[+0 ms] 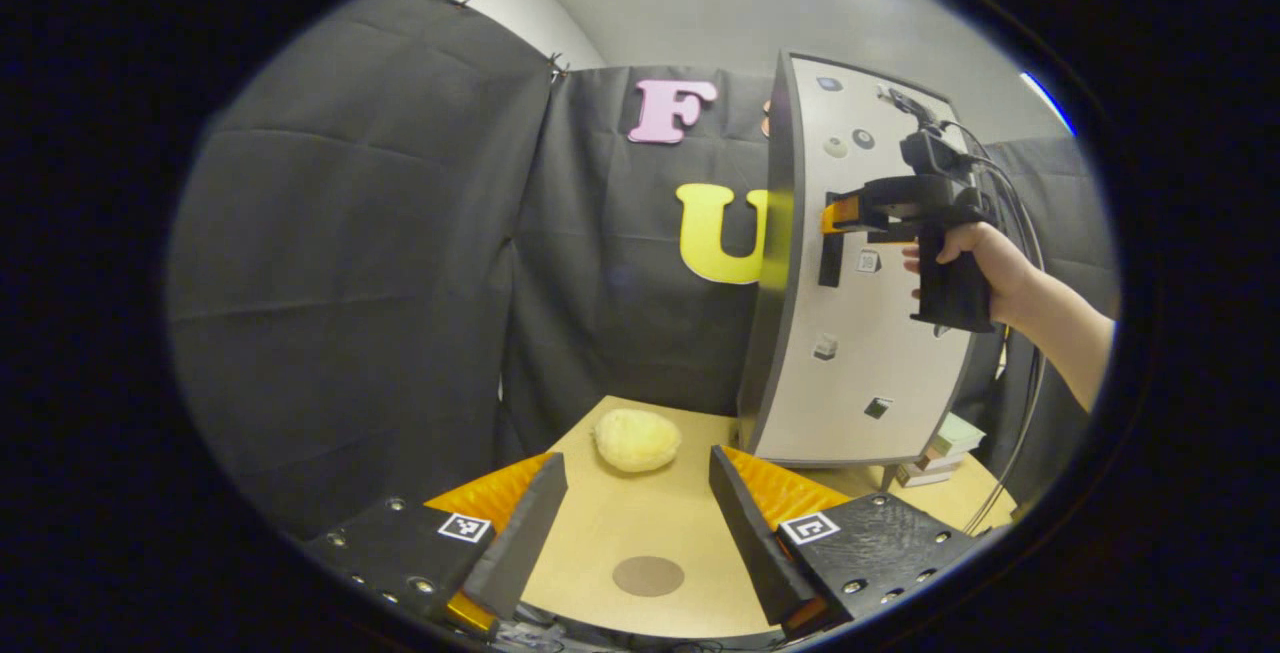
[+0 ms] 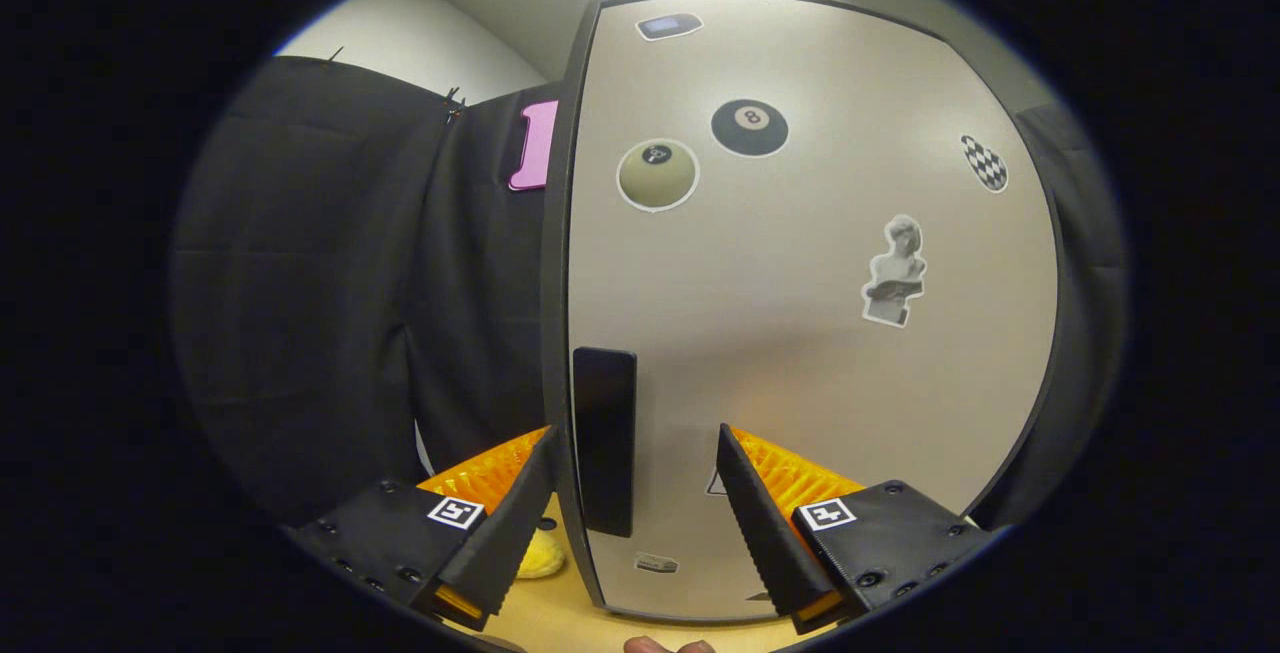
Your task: Open the cabinet door with the right hand, grasp the bottle in the cabinet with the left hand and place it on the coaster, then close the cabinet door with the right hand.
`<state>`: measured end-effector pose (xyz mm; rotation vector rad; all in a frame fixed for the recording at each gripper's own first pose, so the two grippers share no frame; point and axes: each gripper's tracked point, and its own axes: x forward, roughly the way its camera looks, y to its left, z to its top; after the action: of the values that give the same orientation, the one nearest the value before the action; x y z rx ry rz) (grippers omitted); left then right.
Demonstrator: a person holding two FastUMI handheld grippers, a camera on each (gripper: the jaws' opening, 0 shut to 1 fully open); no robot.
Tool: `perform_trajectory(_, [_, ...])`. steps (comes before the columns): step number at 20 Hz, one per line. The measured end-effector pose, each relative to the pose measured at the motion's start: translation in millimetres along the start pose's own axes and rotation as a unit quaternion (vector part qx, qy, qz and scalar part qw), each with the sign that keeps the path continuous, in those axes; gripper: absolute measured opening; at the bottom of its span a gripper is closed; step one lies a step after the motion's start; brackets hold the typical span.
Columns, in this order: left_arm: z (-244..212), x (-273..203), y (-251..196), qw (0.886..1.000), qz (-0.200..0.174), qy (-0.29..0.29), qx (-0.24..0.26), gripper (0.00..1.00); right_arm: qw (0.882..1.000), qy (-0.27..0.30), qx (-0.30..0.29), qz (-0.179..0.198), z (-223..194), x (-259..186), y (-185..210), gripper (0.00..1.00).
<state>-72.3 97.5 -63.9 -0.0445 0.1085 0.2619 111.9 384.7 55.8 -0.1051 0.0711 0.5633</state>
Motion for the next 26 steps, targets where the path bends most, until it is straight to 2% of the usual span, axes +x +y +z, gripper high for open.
perform_trajectory(3, [-6, 3, 13, 1.000, 0.012, 0.006, -0.013, 0.86, 1.000, 0.007, 0.014, -0.010, -3, 9, 4, 0.97])
perform_trajectory(5, [-10, 4, 16, 1.000, 0.013, 0.009, -0.024, 0.87, 1.000, 0.009, 0.012, 0.003, -4, 15, 16, 0.98])
perform_trajectory(8, [-18, 7, 19, 0.999, 0.013, 0.016, -0.031, 0.89, 1.000, 0.024, -0.001, -0.015, -10, 22, 14, 0.86])
perform_trajectory(9, [-19, 9, 20, 0.999, 0.014, 0.017, -0.032, 0.89, 0.999, 0.027, 0.004, -0.020, -12, 23, 14, 0.74])
perform_trajectory(11, [-19, 10, 21, 0.999, 0.014, 0.016, -0.035, 0.87, 0.999, 0.038, 0.021, -0.025, -15, 29, 14, 0.59])
perform_trajectory(13, [-21, 9, 22, 0.999, 0.015, 0.015, -0.036, 0.87, 0.998, 0.041, 0.027, -0.032, -15, 26, 12, 0.36])
perform_trajectory(14, [-22, 8, 24, 0.999, 0.016, 0.015, -0.035, 0.89, 0.998, 0.041, 0.025, -0.032, -15, 26, 12, 0.39])
perform_trajectory(16, [-23, 3, 29, 0.999, 0.020, 0.014, -0.033, 0.89, 0.998, 0.039, 0.019, -0.037, -16, 25, 11, 0.32])
perform_trajectory(17, [-24, 0, 32, 0.999, 0.022, 0.015, -0.034, 0.89, 0.999, 0.037, 0.014, -0.036, -16, 26, 11, 0.32])
perform_trajectory(18, [-24, -3, 32, 0.999, 0.020, 0.012, -0.040, 0.89, 0.999, 0.035, 0.011, -0.031, -15, 25, 12, 0.25])
perform_trajectory(19, [-22, -6, 30, 0.999, 0.018, 0.008, -0.048, 0.89, 0.999, 0.035, 0.010, -0.020, -16, 26, 12, 0.27])
perform_trajectory(20, [-22, -9, 31, 0.998, 0.018, 0.005, -0.054, 0.87, 0.999, 0.033, 0.015, -0.007, -16, 24, 13, 0.20])
perform_trajectory(21, [-23, -11, 32, 0.998, 0.021, 0.005, -0.058, 0.89, 0.999, 0.034, 0.020, 0.003, -17, 24, 13, 0.22])
perform_trajectory(22, [-27, -11, 32, 0.998, 0.022, 0.008, -0.059, 0.87, 0.999, 0.032, 0.021, 0.010, -16, 23, 14, 0.13])
perform_trajectory(25, [-33, -9, 30, 0.998, 0.024, 0.016, -0.052, 0.87, 0.999, 0.026, 0.010, 0.027, -17, 14, 15, 0.15])
perform_trajectory(26, [-31, -10, 31, 0.998, 0.025, 0.014, -0.052, 0.89, 0.999, 0.026, 0.011, 0.033, -18, 10, 15, 0.15])
